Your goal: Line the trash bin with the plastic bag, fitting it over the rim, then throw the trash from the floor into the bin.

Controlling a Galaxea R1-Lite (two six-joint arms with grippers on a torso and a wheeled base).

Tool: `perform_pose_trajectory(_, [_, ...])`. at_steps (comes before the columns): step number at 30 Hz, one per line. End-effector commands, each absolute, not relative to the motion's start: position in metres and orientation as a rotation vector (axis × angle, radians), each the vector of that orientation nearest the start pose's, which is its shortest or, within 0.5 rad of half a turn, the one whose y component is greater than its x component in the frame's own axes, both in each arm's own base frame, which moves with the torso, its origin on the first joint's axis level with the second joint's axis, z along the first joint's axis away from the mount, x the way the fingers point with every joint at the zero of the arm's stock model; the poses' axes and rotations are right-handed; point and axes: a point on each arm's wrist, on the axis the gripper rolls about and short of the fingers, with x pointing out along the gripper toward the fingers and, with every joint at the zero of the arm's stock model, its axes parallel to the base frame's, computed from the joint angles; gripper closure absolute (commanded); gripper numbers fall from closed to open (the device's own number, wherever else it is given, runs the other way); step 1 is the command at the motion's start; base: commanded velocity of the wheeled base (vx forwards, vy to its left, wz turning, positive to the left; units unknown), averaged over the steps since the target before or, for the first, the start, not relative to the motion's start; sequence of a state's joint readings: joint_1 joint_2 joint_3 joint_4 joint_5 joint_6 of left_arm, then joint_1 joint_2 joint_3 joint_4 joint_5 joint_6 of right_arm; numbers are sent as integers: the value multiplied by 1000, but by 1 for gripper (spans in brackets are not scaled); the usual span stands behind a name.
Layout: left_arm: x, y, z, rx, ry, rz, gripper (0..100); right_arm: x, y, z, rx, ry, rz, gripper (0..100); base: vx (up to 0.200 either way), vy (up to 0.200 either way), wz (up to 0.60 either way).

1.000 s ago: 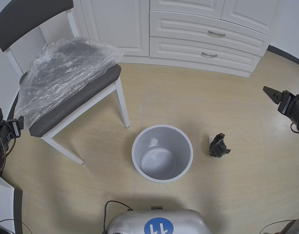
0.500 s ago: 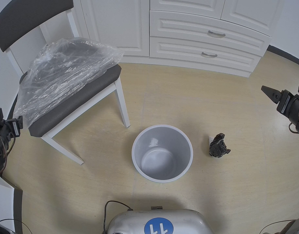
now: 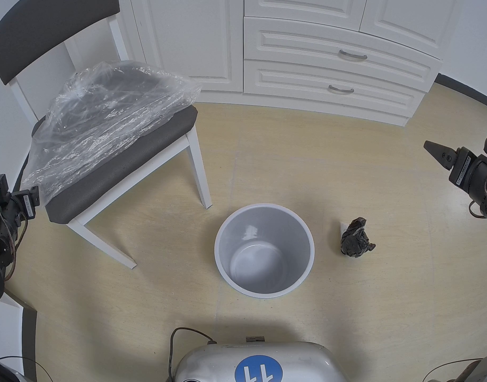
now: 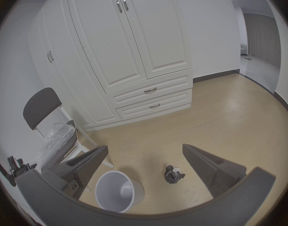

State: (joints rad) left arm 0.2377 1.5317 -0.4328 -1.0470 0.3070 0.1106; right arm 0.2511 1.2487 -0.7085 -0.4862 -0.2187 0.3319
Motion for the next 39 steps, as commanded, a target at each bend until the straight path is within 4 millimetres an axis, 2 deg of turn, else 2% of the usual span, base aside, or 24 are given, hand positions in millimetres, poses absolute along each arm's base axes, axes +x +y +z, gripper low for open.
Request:
perform_pose_trajectory(1, [232,66,166,115,106,576,0,190,44,254,319,56,23,0,0,0,0])
perform_pose_trajectory(24, [231,64,169,140,66,592,0,190,44,253,318,59,25,0,0,0,0])
perform_pose_trajectory(25, [231,64,169,140,66,592,100,190,44,253,316,60,24,0,0,0,0])
perform_pose_trajectory(39, [231,61,168,140,66,582,100,192,45,250,314,73,28,0,0,0,0])
